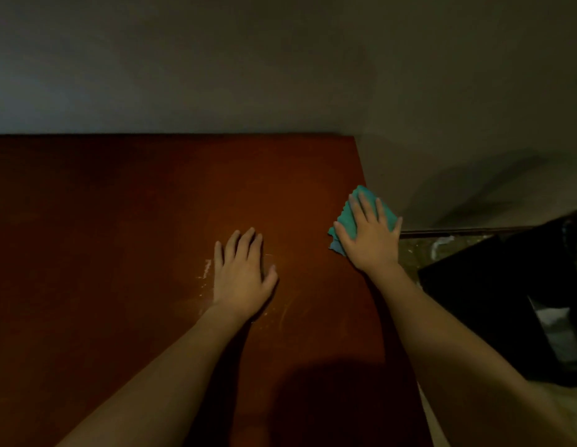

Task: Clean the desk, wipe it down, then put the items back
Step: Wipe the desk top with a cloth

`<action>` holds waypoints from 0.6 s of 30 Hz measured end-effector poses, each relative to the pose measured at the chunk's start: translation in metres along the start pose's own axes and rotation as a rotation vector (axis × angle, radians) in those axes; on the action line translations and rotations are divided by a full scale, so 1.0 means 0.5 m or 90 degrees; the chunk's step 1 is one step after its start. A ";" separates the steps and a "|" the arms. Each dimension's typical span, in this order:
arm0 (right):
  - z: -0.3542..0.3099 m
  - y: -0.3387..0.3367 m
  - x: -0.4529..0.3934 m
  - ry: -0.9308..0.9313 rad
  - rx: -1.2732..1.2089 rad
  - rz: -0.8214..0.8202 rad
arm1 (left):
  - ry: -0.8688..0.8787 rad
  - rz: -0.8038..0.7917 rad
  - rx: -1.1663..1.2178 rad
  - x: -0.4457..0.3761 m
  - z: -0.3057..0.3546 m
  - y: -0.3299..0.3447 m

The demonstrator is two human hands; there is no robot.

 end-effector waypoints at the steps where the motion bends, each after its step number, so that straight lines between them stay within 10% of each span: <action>1: 0.011 0.002 0.010 0.014 -0.003 -0.003 | -0.005 0.006 0.001 0.000 0.005 0.003; 18: -0.226 0.052 0.097 -0.089 0.095 -0.042 | 0.093 0.005 -0.003 0.065 -0.169 -0.035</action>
Point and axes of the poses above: each hand's wrist, its own x-axis away from the middle knuckle, its own y-axis out of the palm, z = x × y, the point moved 2 cm from there along -x, towards the middle knuckle, and after that the axes turned 2 degrees about z, right-handed, at the moved point
